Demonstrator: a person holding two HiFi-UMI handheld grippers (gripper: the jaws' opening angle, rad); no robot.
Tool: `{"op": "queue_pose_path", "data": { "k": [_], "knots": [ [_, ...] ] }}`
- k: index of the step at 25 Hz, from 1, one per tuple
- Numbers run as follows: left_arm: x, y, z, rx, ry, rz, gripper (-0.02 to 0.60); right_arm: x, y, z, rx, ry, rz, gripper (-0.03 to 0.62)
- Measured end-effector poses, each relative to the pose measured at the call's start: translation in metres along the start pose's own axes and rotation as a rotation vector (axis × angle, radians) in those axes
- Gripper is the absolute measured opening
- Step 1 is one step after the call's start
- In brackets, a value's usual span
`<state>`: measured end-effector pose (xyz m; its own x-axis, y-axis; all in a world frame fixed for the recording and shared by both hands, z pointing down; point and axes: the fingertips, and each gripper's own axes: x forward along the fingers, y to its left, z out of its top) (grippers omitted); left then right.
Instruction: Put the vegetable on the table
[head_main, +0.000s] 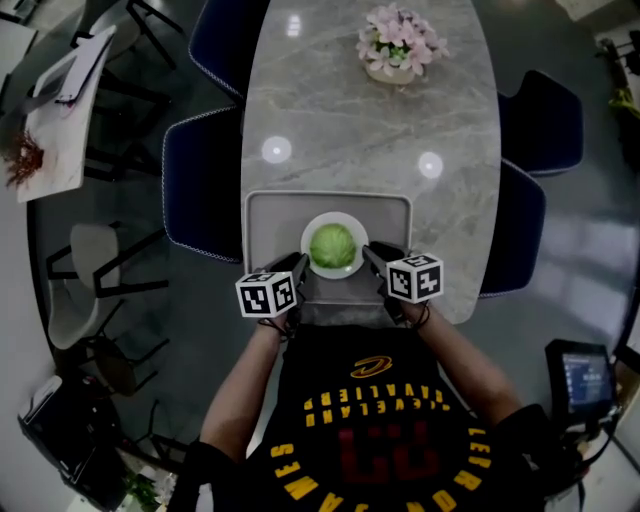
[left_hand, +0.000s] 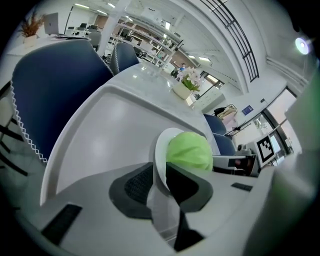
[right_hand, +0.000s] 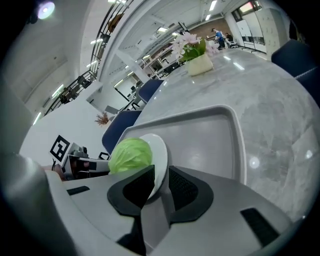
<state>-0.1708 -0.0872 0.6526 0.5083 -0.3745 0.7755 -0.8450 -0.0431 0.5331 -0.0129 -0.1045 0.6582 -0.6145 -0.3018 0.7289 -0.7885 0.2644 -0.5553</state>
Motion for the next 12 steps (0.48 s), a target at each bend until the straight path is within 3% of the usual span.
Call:
{"op": "queue_pose_path", "data": {
  "k": [7,12],
  "knots": [
    [0.012,0.0,-0.004,0.0,0.034,-0.013,0.074,0.011,0.001,-0.003,0.048,0.009,0.006,0.077],
    [0.014,-0.003,-0.004,0.002,0.076,-0.065,0.072,0.013,0.001,-0.003,0.112,0.029,0.069,0.061]
  ]
}}
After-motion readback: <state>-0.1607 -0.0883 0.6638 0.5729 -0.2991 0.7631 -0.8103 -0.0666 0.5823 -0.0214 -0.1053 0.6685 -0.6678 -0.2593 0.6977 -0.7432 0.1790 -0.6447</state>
